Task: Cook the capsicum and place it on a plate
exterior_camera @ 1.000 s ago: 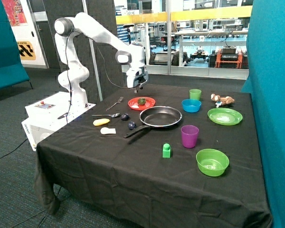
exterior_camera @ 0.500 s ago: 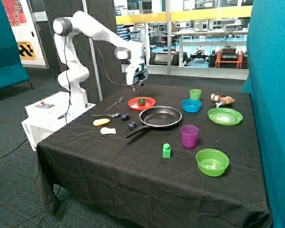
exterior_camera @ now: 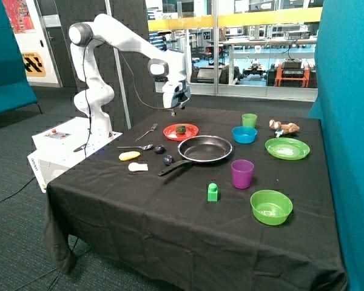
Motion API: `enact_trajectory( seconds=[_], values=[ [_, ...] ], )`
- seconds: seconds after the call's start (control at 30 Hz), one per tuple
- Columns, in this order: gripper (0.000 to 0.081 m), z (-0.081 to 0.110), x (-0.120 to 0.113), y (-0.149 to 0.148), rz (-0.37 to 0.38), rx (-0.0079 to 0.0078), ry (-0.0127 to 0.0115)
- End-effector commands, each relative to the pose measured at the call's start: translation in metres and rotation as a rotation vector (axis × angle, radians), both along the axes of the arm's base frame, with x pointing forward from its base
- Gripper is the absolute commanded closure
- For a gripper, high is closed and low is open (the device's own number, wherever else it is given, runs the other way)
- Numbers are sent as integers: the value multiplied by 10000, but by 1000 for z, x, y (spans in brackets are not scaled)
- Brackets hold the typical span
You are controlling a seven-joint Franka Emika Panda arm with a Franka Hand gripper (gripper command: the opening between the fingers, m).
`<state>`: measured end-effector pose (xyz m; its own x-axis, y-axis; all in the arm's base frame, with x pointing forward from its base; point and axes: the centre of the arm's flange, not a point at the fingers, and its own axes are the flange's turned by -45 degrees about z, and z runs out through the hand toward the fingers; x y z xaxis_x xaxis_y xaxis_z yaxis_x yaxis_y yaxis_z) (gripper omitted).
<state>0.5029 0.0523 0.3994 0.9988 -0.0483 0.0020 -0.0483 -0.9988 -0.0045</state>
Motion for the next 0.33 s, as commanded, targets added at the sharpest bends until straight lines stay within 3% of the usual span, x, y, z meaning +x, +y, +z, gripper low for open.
enact_trajectory(
  seconds=[0.0, 0.3],
  values=[
    [0, 0, 11, -5, 102, -44, 22],
    [0, -2, 13, -8, 405, -44, 21]
  ],
)
